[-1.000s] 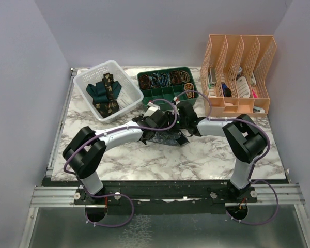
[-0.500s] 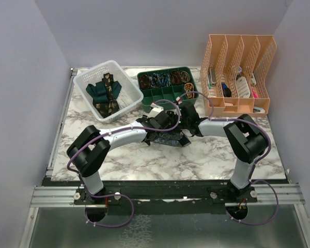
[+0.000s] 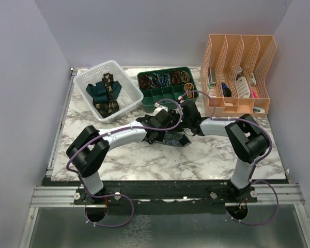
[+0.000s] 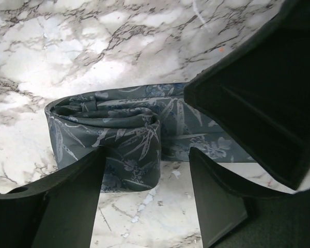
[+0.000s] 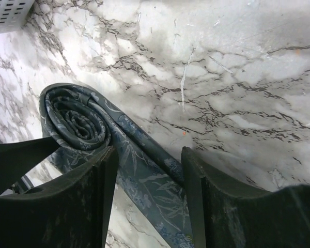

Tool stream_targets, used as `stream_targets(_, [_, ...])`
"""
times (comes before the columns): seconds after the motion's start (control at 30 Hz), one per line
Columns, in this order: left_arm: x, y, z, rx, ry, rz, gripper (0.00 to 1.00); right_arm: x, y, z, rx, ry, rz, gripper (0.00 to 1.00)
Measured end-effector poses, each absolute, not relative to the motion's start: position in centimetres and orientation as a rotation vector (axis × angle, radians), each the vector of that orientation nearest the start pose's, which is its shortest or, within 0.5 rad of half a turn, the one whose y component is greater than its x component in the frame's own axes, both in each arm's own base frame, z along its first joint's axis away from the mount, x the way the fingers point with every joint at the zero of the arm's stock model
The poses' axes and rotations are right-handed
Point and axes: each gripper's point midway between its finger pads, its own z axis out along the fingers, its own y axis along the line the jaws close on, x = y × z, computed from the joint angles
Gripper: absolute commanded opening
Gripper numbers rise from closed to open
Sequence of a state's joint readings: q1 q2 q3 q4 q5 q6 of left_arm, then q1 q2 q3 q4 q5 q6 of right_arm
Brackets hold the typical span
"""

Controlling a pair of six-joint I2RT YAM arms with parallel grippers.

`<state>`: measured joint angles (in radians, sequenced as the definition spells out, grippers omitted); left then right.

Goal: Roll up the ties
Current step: Roll the tie at the center of the board.

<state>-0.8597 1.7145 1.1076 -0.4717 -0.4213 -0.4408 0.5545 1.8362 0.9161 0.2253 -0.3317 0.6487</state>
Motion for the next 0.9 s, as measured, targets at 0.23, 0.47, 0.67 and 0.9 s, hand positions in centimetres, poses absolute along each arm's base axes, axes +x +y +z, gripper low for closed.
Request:
stream_targets(0.23, [29.5,-26.0,8.4,0.334,2.431,-0.078,0.79,33.2,29.9,3.9,-0.174,2.396,0.965,0.64])
stream_targets(0.47, [31.2,-24.2,13.8,0.188,2.328,-0.187,0.83,33.1,29.4,5.4,-0.312,2.307,0.933,0.64])
stream_targets(0.67, [31.7,-20.1,14.6,0.053,2.3,-0.244,0.86,33.2,30.1,8.3,-0.379,2.212,0.977,0.53])
stream_targets(0.9, [30.4,-16.1,9.3,-0.008,2.42,-0.355,0.88,31.2,32.5,10.0,-0.371,2.197,1.165,0.49])
